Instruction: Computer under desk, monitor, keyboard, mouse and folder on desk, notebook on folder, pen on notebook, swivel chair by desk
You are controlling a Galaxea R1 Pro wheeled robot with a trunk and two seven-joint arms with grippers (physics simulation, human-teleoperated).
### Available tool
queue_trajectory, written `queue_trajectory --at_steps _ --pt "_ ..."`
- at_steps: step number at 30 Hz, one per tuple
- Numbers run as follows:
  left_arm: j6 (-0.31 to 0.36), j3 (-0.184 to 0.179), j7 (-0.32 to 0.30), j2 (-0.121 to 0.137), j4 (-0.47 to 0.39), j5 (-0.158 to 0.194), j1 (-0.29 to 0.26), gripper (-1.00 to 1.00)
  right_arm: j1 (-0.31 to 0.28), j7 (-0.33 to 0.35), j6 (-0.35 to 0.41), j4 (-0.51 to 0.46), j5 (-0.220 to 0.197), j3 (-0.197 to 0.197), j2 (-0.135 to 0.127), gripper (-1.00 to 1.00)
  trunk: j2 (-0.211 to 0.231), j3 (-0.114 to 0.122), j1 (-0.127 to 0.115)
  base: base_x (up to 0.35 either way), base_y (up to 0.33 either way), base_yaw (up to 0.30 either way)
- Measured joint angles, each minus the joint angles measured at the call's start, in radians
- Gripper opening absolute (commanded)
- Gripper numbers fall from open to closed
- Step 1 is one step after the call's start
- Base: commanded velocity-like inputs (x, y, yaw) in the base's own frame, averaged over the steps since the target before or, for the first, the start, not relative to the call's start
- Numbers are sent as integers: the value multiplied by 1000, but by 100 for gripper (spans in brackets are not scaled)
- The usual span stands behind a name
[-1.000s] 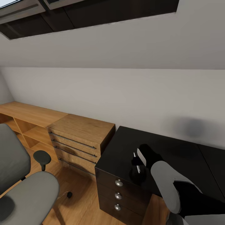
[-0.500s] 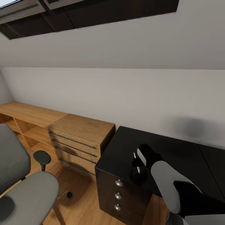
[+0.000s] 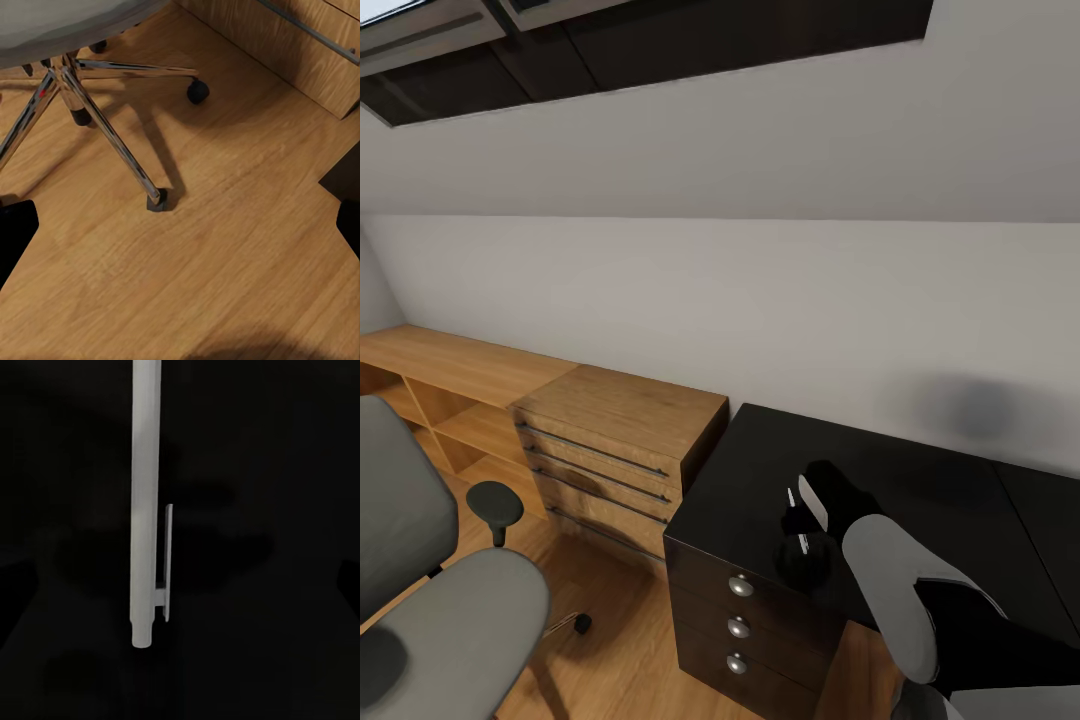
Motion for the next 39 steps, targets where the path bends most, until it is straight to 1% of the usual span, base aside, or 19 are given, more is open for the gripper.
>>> queue_trajectory --at_steps 8,17,39 --pt "0 0 0 0 0 0 0 100 0 0 0 0 1 0 0 100 0 0 0 0 0 0" --pt "0 0 0 0 0 0 0 100 0 0 0 0 1 0 0 100 -63 -28 34 0 0 0" --pt "0 0 0 0 0 -1 0 100 0 0 0 2 1 -1 -1 100 -63 -28 35 0 0 0"
